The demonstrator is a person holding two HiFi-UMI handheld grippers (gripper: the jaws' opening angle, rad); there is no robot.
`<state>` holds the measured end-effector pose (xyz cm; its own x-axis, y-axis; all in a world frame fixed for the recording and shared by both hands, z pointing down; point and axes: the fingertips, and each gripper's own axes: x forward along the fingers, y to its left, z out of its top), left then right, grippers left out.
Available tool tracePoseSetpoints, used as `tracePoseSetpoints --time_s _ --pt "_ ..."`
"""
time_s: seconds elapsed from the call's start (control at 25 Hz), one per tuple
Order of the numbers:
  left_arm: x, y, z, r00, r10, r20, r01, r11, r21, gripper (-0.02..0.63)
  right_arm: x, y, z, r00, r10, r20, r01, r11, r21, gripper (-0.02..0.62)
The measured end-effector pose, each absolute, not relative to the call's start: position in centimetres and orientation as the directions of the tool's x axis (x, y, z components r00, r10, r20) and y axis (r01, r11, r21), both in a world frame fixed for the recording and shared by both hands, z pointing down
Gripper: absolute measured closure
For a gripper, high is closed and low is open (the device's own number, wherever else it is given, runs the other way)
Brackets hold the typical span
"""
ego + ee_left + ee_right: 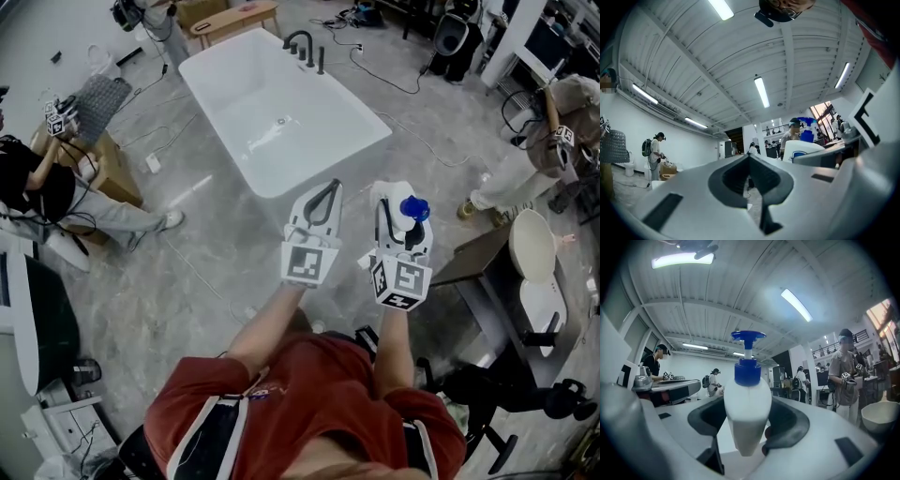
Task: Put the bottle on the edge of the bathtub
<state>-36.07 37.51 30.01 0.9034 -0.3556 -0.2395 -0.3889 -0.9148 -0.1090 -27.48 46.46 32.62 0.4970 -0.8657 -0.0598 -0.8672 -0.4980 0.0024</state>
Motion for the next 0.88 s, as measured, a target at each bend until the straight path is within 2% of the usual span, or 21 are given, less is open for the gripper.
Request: tracePoseSetpoints --time_s 0.52,0.88 --pt "-30.9 34.4 31.1 0.915 -0.329 -0.231 -0.359 -0.928 -0.099 0.591 -22.7 43.4 33.5 0.518 -0.854 -0.048 -0.855 -0.519 0.013 0.327" --pt "-26.6 28.3 30.7 0.921 -0.313 -0.233 -0.344 -0.933 -0.105 0.591 -18.6 37.4 33.0 0.529 -0.847 -0.046 -0.847 -0.531 0.021 0.327"
